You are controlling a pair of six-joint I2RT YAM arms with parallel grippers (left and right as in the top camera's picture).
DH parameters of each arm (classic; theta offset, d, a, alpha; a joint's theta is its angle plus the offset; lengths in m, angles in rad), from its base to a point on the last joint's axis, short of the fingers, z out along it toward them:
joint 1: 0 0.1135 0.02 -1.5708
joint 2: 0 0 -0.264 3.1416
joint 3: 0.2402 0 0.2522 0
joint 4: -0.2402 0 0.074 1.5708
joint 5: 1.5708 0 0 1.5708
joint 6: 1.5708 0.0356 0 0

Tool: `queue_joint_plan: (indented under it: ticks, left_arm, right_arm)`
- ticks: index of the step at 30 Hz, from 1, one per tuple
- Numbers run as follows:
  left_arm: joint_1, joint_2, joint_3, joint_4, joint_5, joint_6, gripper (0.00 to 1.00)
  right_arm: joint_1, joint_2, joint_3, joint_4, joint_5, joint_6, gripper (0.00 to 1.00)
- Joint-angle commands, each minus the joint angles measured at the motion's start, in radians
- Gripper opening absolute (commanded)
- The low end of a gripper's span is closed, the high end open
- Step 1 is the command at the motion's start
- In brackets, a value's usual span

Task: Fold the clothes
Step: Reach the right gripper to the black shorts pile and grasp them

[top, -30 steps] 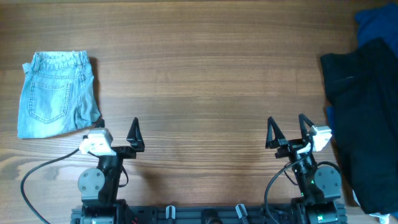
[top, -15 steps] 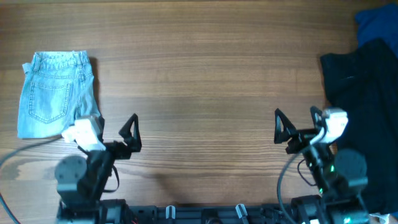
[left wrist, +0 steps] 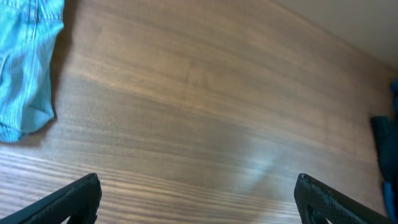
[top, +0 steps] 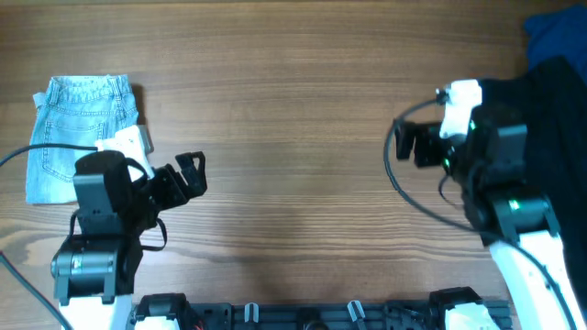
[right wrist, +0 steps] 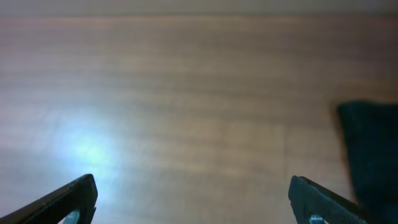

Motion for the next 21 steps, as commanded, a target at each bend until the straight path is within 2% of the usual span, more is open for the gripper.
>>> queue_joint_plan:
  ticks: [1, 4, 9, 11, 18, 21]
  left_arm:
    - [-0.005, 0.01, 0.021, 0.008, 0.004, -0.012, 1.0]
    - [-0.005, 0.01, 0.021, 0.017, 0.001, -0.012, 1.0]
    - [-0.005, 0.01, 0.021, 0.017, 0.001, -0.012, 1.0]
    - [-0.005, 0.01, 0.021, 0.017, 0.001, -0.012, 1.0]
    - [-0.005, 0.01, 0.021, 0.016, 0.001, -0.012, 1.0]
    - [-0.005, 0.01, 0.021, 0.016, 0.001, -0.012, 1.0]
  right_arm:
    - [-0.029, 0.108, 0.025, 0.107, 0.262, 0.014, 1.0]
    - [-0.103, 0.223, 0.025, 0.229, 0.377, 0.013, 1.0]
    - [-0.243, 0.422, 0.025, 0.398, 0.33, 0.008, 1.0]
    - [-0.278, 0.495, 0.025, 0.465, 0.293, -0.04, 0.99]
    - [-0.323, 0.706, 0.025, 0.673, 0.351, -0.138, 0.97]
    - [-0.323, 0.758, 0.025, 0.703, 0.352, -0.187, 0.96]
